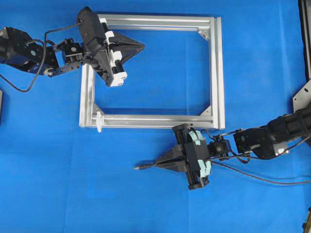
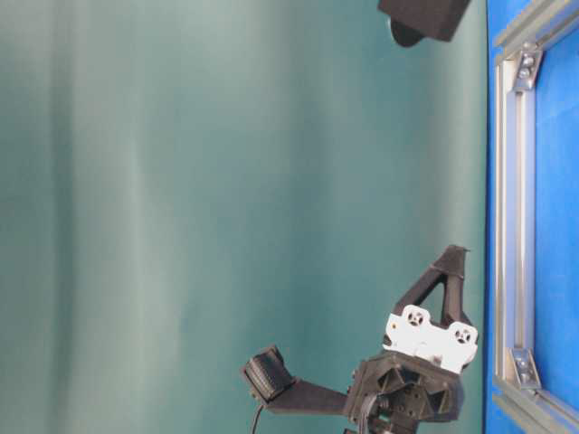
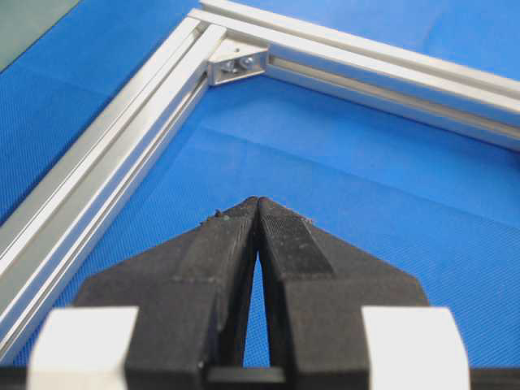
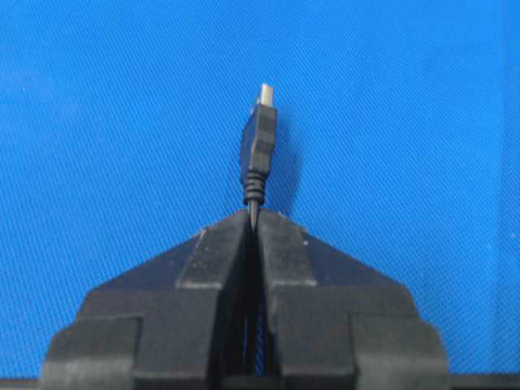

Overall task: Insert the wire through the string loop located on the left side.
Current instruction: 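Carry the USB plug with the right gripper toward the white zip-tie loop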

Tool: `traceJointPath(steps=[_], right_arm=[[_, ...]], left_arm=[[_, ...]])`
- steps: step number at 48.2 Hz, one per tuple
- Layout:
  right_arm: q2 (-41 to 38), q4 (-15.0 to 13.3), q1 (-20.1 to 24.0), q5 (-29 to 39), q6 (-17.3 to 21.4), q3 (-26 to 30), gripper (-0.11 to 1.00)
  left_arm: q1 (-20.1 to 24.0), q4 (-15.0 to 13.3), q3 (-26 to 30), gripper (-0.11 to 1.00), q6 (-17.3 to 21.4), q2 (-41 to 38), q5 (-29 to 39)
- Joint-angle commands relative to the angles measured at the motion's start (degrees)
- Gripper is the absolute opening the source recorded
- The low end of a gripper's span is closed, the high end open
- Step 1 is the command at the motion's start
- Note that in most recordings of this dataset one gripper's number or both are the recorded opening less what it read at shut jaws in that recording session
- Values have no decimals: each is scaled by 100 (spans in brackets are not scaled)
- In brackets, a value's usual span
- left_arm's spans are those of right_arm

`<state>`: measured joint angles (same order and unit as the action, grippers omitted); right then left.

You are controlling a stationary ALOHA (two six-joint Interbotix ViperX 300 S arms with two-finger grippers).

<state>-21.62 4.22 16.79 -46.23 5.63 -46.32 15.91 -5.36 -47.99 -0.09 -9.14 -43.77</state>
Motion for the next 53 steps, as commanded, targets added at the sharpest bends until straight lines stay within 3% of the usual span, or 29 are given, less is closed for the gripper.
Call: traceJointPath(steps=[1, 26, 53], right_arm=[[316, -9, 18, -9, 9, 44, -1], [1802, -88, 26, 1318, -237, 62, -1], [1819, -88, 26, 1354, -272, 70, -1]], left_arm=[[-18, 18, 44, 0, 0, 193, -26], [-18, 18, 44, 0, -9, 193, -26], [-18, 18, 44, 0, -35, 202, -26]])
